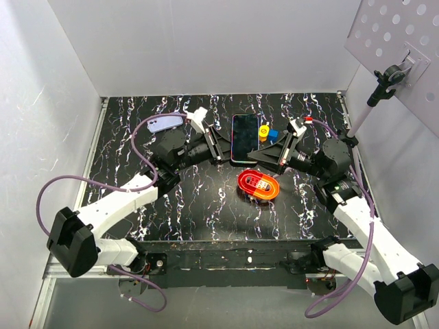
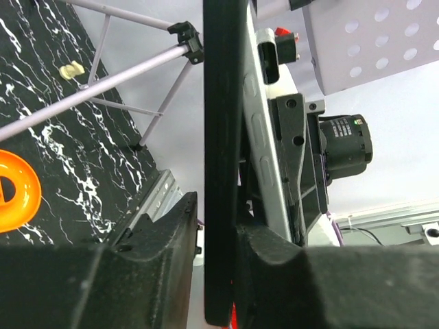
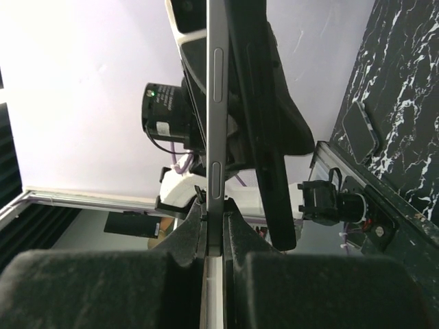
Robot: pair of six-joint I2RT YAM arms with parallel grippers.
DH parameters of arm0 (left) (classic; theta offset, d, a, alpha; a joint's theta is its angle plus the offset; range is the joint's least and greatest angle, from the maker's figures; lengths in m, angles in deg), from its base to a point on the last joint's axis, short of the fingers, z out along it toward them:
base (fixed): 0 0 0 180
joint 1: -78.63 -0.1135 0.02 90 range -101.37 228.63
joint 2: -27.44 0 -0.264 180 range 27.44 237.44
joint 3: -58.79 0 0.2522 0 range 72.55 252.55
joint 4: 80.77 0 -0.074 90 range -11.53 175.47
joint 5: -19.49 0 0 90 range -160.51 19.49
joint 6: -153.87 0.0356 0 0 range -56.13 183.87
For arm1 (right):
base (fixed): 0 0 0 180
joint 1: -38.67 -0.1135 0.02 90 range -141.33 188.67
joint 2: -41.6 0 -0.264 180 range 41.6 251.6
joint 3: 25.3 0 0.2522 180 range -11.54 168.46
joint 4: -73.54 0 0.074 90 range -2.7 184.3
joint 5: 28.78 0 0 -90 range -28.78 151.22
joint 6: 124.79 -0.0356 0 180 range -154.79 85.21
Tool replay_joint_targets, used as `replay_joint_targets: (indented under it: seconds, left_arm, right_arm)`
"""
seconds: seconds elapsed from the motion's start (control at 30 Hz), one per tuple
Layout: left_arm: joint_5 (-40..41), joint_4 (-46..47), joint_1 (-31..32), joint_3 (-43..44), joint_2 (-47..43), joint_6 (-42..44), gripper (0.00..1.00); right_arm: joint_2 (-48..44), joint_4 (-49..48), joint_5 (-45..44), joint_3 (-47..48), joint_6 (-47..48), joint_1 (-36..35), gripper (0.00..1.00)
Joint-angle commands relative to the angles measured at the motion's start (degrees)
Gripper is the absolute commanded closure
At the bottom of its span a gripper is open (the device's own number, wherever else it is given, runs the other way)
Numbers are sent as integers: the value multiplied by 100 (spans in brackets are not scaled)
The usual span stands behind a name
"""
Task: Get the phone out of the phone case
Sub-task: Remove the phone case from the phone, then place the phone case at the center of the board.
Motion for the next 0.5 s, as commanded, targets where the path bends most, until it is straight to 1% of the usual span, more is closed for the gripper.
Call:
replay_joint_targets:
  seconds: [0.0,0.1,0.2,0.23,0.27,0.33,0.4,0.47]
  left_arm:
    - [38,-135,-310,425,-5,36,83]
    - [353,-995,-731,373,-171,28,100]
    - [950,-1839,-1320,40,-478,-279,100]
    - [1083,-2198,-1539,-110,-592,-472,100]
    - [1215,-2315,-1820,-294,-698,-656,100]
    - [1583,-2683,-2173,-576,-891,-999,100]
    - [2258,-3043,-2445,-804,-1041,-1089,100]
    - [3329,-3413,-2613,-963,-1138,-1141,100]
  right_arm:
    - [-330,-52,231,57,503,-58,99]
    - [-488,958,108,259,1214,-85,99]
    - [-558,1584,3,365,1673,-172,99]
    - [-567,1594,11,322,1726,-207,99]
    - [-585,1568,20,269,1726,-243,99]
    - [-620,1550,-6,137,1717,-278,99]
    - [-664,1559,-76,75,1735,-278,99]
    - [-664,1629,-121,92,1822,-278,99]
